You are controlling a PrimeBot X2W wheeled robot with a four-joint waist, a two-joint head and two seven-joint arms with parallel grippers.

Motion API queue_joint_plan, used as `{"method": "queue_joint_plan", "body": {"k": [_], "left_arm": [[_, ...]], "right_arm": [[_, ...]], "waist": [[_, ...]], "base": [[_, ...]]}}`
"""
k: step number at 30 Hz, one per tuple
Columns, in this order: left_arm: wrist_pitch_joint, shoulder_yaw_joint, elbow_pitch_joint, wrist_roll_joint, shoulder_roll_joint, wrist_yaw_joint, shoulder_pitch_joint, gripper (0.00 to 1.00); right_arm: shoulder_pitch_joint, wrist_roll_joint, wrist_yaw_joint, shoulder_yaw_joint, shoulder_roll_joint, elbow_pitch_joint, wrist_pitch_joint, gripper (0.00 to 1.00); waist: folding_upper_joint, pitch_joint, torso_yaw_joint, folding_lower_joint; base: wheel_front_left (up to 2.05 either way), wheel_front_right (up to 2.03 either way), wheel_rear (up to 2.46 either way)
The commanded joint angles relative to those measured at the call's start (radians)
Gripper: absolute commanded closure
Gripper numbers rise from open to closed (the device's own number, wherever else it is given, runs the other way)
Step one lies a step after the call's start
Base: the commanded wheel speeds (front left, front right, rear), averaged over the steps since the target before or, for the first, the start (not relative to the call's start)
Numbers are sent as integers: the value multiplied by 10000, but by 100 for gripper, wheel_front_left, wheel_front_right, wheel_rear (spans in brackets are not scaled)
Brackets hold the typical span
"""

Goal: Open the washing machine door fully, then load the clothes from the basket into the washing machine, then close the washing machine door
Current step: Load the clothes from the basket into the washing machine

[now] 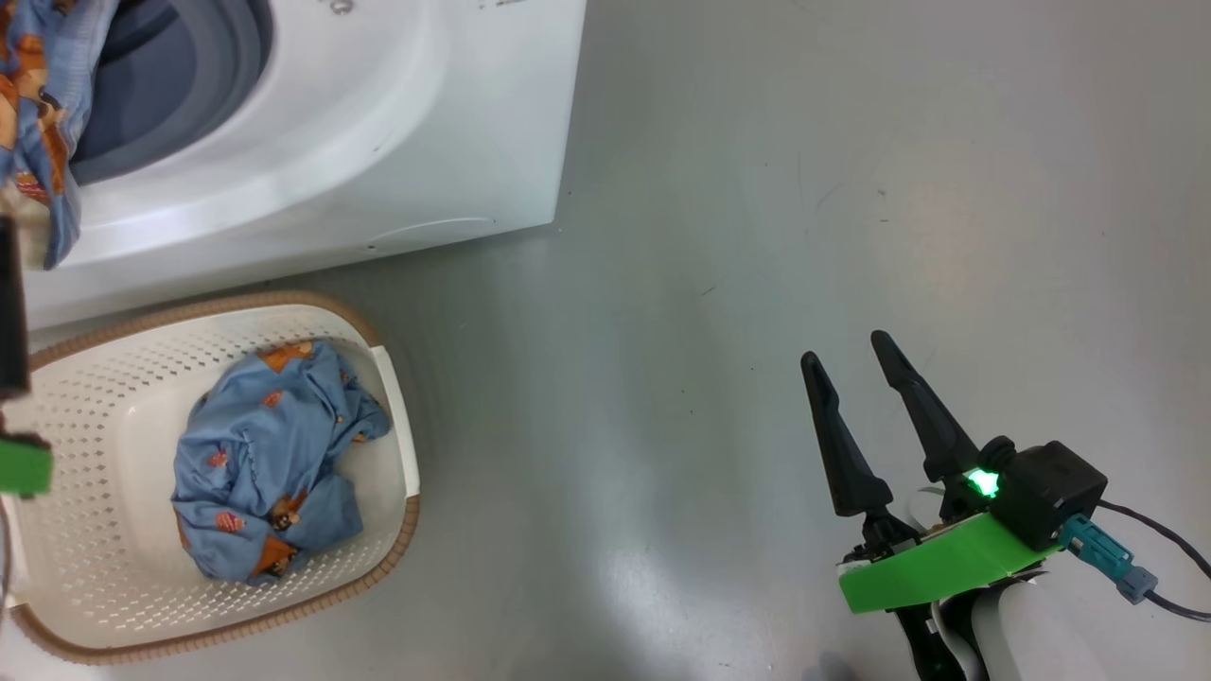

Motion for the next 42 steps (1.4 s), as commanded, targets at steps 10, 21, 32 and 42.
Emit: {"method": "queue_joint_plan", "body": {"k": [10, 21, 32, 42], "left_arm": [[1372, -425, 1138, -499, 1012, 48, -2052, 0], [2966, -1033, 2205, -1258, 1260, 48, -3047, 0], [3603, -1867, 2810, -1501, 1340, 48, -3716, 100], [1310, -1983, 2575, -824, 1354, 48, -4714, 100]], "right_arm": [[98, 187, 62, 418, 7, -275, -48, 0], [165, 264, 62, 459, 7, -263, -48, 0], [84, 286, 62, 538, 7, -258, -48, 0], [79, 407, 62, 612, 7, -313, -48, 0]], "waist": [[0, 135, -121, 0], [0, 259, -252, 0], [0, 437, -258, 0], [0, 653, -345, 0]], "base": [[0, 0, 0], [0, 0, 0], [0, 0, 0], [0, 0, 0]]}}
